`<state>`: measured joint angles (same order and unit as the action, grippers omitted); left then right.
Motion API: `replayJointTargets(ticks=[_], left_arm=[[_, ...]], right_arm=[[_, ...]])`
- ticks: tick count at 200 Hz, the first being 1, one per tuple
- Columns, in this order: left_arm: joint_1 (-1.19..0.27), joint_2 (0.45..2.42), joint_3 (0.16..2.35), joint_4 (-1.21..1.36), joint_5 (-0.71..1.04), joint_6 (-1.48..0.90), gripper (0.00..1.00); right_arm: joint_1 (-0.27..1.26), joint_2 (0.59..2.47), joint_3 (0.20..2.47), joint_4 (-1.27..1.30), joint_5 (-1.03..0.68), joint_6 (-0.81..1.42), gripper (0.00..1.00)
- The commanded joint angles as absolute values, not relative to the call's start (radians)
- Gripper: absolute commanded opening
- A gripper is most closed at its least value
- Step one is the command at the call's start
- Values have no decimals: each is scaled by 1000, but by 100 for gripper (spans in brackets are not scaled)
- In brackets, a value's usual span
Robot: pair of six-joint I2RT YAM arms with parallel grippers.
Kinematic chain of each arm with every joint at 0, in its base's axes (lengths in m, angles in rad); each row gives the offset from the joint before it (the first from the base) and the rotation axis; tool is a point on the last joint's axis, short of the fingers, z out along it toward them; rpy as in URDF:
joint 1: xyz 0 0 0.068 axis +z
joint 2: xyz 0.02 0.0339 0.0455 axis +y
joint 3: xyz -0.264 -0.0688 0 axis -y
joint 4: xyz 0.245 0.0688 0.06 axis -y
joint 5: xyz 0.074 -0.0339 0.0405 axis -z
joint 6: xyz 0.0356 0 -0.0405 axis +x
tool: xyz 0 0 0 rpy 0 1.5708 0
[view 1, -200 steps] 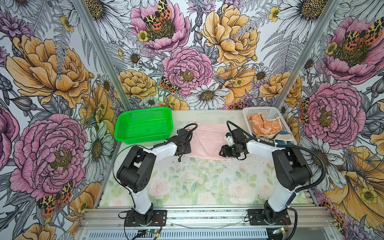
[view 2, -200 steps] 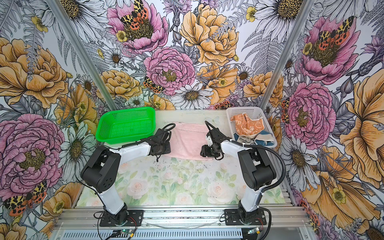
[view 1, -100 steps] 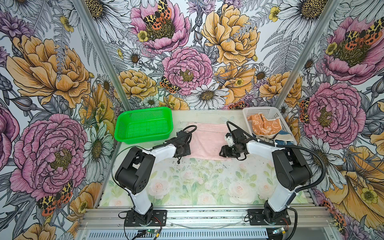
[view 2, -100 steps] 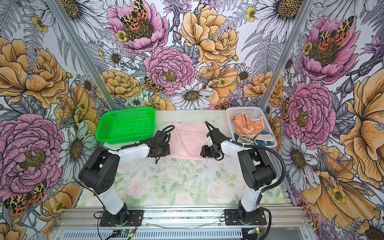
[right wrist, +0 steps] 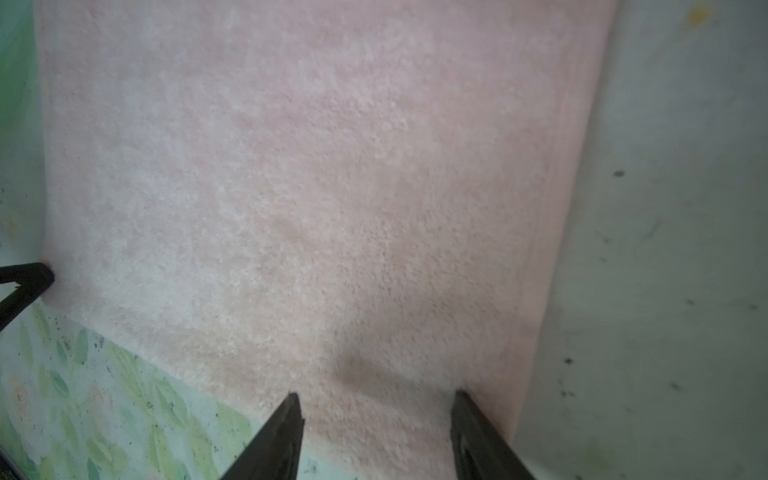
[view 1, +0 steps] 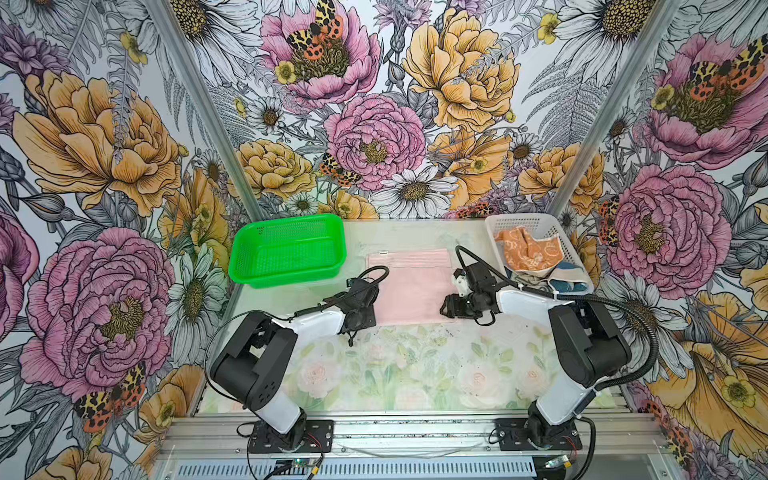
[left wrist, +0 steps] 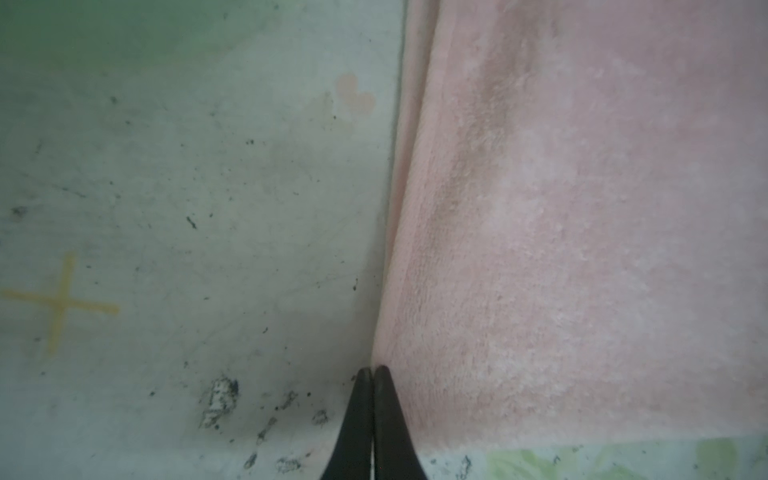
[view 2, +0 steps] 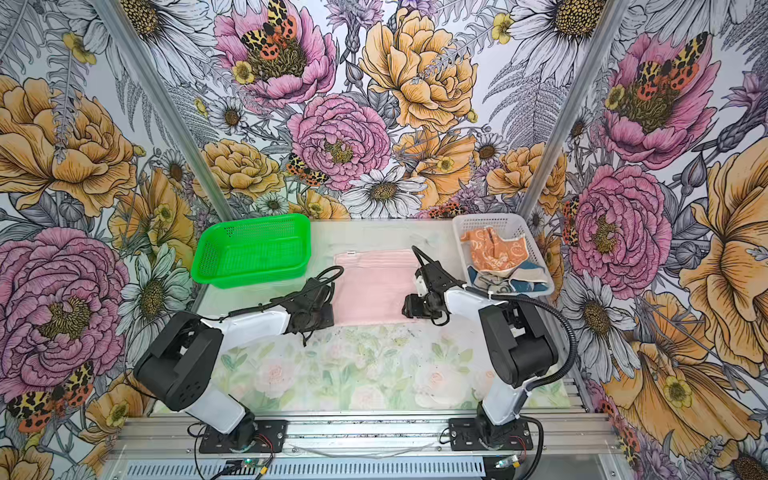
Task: Fold and stack the towels
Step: 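Move both grippers back to the folded towel's nearest corners, then grasp the folded towel's near corners with both grippers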
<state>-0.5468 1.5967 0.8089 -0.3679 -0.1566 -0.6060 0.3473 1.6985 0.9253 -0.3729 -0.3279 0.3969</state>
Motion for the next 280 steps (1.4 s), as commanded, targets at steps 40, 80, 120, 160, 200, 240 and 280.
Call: replayJointTargets(ticks=[40,80,120,160,200,240,280], left_arm=[[-574,1517,759,-347,-201,-647,28],[-595,1498,737,-346,-201,-667,40],[-600,1521,733,-347,-186,-682,40],[-601,1546,729,-318,-173,-690,38],[-600,1570,733,-301,-162,-697,32],[-600,1581,739,-298,-159,-698,19],[-601,1585,741,-296,-147,-702,0]], right_arm=[[352,1529,841,-437,-262,438,60],[351,1573,852,-435,-259,436,59],[348,1610,870,-433,-233,416,57],[334,1637,865,-431,-239,404,49],[331,1660,859,-416,-255,404,40],[330,1657,857,-407,-266,403,23],[330,1638,847,-406,-279,393,0]])
